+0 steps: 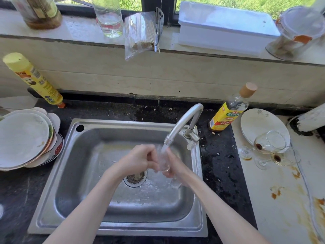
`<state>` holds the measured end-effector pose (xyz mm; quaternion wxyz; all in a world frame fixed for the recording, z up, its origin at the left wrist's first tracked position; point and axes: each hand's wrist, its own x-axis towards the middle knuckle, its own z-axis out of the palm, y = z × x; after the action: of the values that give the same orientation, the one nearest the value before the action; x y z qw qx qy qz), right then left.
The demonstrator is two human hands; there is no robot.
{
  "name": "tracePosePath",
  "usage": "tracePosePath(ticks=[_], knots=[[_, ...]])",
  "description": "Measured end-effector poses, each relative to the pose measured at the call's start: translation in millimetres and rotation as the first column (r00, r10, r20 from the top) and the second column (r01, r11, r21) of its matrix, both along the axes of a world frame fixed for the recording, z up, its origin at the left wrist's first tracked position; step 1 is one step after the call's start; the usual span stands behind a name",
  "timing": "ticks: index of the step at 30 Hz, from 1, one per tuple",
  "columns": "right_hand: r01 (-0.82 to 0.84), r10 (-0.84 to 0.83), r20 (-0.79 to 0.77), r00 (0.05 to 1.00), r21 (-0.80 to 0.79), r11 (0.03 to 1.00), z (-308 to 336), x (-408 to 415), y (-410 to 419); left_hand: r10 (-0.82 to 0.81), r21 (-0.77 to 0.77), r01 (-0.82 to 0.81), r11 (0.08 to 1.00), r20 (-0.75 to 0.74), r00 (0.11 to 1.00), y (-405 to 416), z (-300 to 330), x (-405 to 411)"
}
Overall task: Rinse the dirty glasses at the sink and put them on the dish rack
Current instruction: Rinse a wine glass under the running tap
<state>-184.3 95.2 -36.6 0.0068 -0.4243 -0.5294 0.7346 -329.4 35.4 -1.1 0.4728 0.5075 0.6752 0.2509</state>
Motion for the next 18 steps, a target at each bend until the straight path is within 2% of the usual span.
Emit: tracePosePath(ticks=[2,4,7,9,11,13,16,18], knots=[[0.008,-0.003,-0.038,0.999,0.124,0.992,-1.0,-0.4,1.4,0.107,0.048,-0.105,0.993,-0.032,0.994,-2.2,-6.7,4.7],[0.058,-0.047,-0.072,0.996,0.148,0.987,-6.6,0.0,1.6,-0.018,0.065,0.022,0.998,-0.055,0.998,-3.4,-7.3,7.4],[0.100,-0.095,-0.047,0.994,0.115,0.988,-12.4,4.0,-0.7,-0.308,-0.006,0.310,0.951,-0.152,0.939,-2.5,0.5,11.8],[0.099,-0.097,-0.046,0.994,0.047,0.994,-17.8,5.8,-3.9,-0.322,-0.035,0.324,0.945,-0.255,0.912,1.1,8.3,16.7],[0.114,-0.119,-0.122,0.985,-0.051,0.992,-23.6,6.5,-4.2,-0.248,0.018,0.269,0.963,-0.334,0.909,3.2,10.1,22.1],[0.131,-0.139,-0.138,0.981,-0.066,0.989,-23.4,7.6,-0.9,-0.236,0.080,0.275,0.958,-0.322,0.917,-0.4,2.6,26.2],[0.088,-0.091,-0.081,0.993,-0.032,0.996,-14.7,11.7,7.3,-0.424,-0.027,0.448,0.894,-0.379,0.823,-4.5,-13.5,22.7],[0.046,-0.051,-0.091,0.995,-0.047,0.998,-8.2,13.3,6.8,-0.442,-0.059,0.458,0.887,-0.396,0.805,-2.4,-17.7,16.8]])
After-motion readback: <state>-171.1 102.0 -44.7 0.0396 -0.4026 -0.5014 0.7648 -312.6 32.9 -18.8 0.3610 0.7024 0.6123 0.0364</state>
